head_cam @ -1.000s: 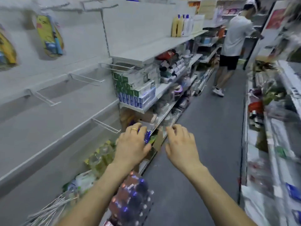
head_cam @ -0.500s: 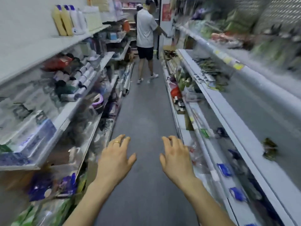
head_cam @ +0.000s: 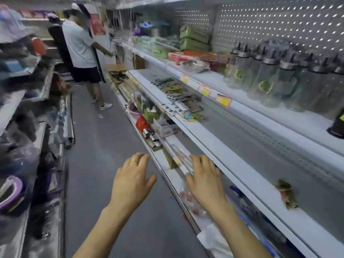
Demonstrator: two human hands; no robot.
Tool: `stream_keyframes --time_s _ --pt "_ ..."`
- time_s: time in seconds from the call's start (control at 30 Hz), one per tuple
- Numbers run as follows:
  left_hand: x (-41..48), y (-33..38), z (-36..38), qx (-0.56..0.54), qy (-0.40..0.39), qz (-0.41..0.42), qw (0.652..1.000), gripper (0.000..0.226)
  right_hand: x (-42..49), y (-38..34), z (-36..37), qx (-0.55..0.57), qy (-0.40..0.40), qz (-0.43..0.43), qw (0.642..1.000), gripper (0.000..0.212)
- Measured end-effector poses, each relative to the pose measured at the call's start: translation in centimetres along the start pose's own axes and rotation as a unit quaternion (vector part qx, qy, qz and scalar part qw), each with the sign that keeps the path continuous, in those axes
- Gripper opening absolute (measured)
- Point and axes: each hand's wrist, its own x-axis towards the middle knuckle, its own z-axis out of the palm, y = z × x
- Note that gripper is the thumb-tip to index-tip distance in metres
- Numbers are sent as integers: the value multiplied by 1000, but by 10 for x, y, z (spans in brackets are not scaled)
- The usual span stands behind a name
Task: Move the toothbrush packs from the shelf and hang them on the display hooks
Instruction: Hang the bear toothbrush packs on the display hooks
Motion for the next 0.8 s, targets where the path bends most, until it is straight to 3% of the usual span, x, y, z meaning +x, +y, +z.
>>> stream_keyframes --time_s 0.5,0.8 --pt "308 -140 70 20 -28 40 999 54 301 -22 143 -31 -41 30 998 53" --pt "495 -222 124 8 -66 155 986 58 440 -43 222 -56 -31 138 988 52"
